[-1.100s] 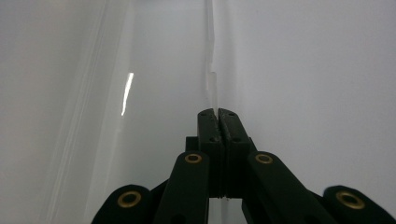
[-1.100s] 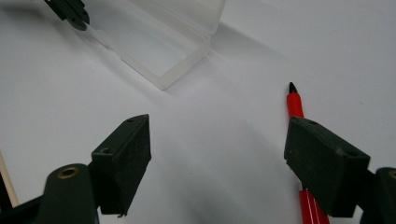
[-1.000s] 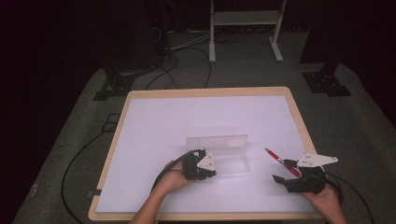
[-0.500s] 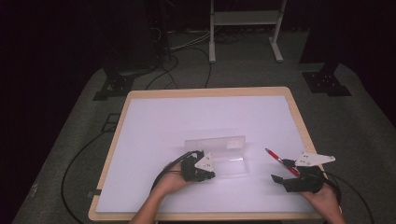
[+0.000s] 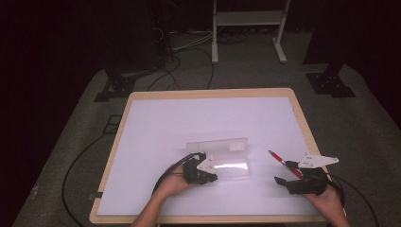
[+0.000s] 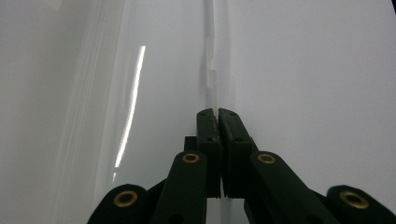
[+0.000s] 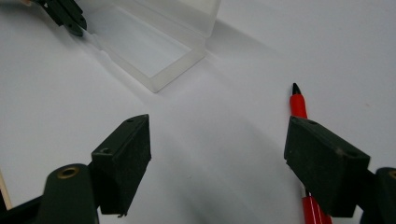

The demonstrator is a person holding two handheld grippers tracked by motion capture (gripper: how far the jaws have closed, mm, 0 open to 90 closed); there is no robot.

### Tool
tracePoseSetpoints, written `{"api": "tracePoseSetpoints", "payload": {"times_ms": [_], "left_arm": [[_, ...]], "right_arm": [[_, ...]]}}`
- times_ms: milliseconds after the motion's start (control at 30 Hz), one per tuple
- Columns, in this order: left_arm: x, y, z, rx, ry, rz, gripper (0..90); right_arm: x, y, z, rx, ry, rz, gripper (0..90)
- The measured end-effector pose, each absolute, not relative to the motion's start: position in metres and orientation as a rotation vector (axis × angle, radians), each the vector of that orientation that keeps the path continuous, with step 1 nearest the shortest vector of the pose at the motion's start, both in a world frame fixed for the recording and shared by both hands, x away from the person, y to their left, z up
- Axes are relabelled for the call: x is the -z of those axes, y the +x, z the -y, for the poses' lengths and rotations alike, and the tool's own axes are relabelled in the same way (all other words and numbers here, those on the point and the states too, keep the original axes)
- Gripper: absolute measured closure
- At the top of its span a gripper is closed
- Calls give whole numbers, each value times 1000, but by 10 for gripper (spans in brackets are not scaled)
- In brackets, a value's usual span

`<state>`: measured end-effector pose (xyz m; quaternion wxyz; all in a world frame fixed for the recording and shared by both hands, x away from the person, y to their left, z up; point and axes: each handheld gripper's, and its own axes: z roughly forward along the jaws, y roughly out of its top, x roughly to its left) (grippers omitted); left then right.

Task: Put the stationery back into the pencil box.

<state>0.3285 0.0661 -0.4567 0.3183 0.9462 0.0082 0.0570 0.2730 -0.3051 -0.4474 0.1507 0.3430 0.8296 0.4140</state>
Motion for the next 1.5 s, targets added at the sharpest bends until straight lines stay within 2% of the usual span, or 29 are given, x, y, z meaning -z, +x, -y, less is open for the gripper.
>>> {"api": "tracePoseSetpoints", "payload": {"times_ms": [267, 733, 1100, 1500], "left_arm": [[451, 328, -71, -149, 2448, -55, 789], [435, 323, -92, -184, 2398, -118, 728], [422, 322, -115, -193, 2345, -213, 616], [416, 322, -140, -221, 2304, -285, 568]], "right_arm": [[446, 276, 305, -1177, 982, -2386, 218], [445, 280, 307, -1153, 992, -2395, 218], [446, 286, 302, -1134, 999, -2416, 218], [444, 290, 300, -1127, 988, -2416, 217]]}}
